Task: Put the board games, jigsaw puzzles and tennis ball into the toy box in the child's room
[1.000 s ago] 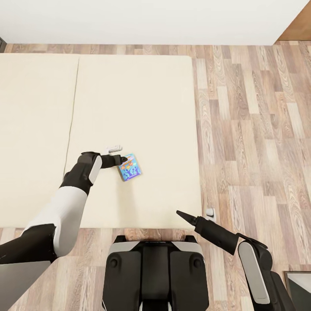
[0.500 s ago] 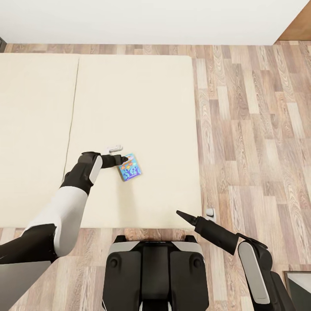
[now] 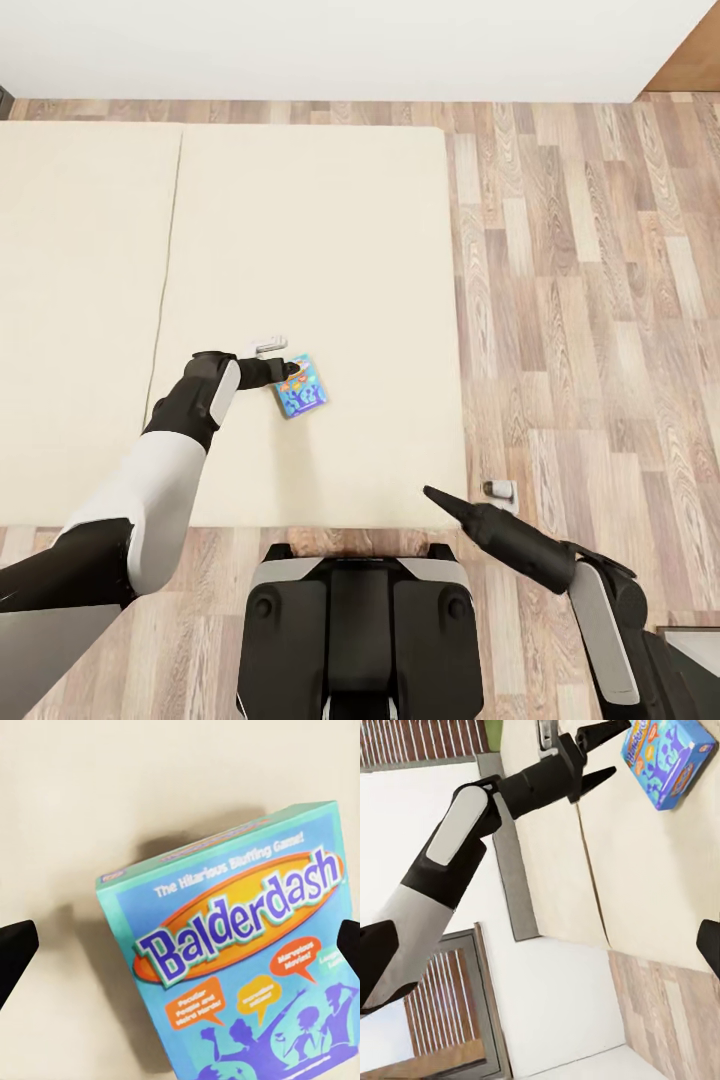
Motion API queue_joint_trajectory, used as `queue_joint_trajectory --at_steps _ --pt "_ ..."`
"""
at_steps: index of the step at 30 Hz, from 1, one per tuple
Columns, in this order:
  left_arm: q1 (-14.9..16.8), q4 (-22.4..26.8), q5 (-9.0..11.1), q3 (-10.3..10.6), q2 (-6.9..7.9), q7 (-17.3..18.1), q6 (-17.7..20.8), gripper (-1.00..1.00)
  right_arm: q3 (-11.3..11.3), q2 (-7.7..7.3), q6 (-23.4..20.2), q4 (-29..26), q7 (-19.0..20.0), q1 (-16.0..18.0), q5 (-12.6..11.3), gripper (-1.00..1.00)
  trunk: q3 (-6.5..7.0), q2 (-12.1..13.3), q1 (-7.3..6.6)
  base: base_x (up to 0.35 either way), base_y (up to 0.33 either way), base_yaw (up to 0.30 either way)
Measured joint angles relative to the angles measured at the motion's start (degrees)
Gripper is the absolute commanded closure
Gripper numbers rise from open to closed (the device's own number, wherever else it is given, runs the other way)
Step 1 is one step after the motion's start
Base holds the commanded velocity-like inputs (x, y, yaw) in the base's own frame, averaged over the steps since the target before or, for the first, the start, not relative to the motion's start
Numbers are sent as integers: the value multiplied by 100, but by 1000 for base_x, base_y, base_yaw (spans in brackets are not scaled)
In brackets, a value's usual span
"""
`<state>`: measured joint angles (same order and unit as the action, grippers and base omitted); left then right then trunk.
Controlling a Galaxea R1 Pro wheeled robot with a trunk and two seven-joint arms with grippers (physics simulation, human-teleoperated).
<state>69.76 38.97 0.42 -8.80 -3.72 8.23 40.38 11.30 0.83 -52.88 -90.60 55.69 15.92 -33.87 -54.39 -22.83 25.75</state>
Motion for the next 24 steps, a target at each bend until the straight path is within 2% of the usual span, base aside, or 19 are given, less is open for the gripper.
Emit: queue_joint_trajectory --at_steps 3,8,24 --pt "0 0 0 0 1 0 -2 -100 161 -49 14 0 246 -2 13 -100 0 0 0 0 0 0" --pt "0 0 0 0 0 0 -4 -100 314 -63 25 0 342 -3 16 -100 -1 0 0 0 0 0" --pt "0 0 0 0 -7 7 -11 -100 351 -64 30 0 363 3 43 -100 -63 0 0 0 0 0"
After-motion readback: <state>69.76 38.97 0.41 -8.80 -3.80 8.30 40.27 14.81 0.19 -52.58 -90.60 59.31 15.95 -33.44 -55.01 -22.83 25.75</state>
